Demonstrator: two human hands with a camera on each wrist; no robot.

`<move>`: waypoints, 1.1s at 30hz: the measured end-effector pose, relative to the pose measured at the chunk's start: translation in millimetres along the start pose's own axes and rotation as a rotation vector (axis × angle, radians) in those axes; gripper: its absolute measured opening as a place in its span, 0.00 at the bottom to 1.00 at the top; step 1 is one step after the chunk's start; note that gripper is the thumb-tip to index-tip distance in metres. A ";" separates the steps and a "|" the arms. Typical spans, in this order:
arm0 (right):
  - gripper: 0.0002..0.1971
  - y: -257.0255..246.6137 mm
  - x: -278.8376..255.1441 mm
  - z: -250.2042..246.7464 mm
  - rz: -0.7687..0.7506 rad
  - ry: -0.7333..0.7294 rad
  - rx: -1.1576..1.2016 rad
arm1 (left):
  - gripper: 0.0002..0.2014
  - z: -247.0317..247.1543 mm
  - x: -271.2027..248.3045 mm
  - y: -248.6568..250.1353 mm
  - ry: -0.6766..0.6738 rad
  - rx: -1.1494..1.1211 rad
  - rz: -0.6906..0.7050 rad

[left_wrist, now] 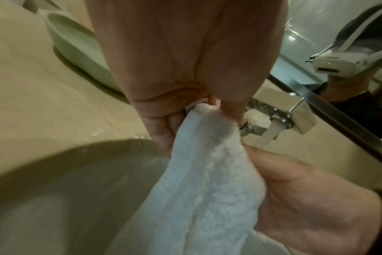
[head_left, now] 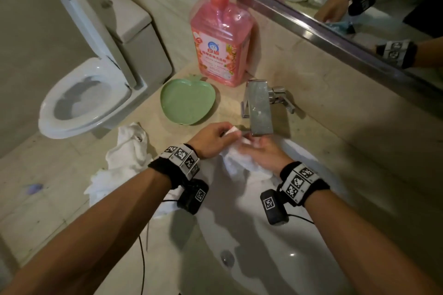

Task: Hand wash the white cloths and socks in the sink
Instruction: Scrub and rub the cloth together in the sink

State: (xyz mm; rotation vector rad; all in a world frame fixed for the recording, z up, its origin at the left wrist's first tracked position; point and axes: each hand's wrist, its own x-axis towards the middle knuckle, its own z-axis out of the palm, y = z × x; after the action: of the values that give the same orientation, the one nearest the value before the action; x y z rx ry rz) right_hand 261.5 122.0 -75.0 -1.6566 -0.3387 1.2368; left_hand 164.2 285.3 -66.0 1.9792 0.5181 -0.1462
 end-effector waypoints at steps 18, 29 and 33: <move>0.18 13.2 -8.0 -44.5 -0.050 0.098 -0.221 | 0.10 39.1 22.5 25.1 -0.193 -0.026 0.056; 0.09 3.9 -12.9 -55.1 -0.134 0.266 -0.078 | 0.16 35.8 9.6 7.1 -0.156 0.059 -0.006; 0.13 2.7 -11.4 -45.6 -0.071 0.092 -0.172 | 0.19 10.8 0.8 15.3 -0.074 0.058 0.029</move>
State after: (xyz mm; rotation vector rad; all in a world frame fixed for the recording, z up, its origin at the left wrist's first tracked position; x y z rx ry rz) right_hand 293.9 88.0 -71.9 -1.8258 -0.4534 1.1005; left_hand 172.6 270.4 -58.5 2.0283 0.4411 -0.2176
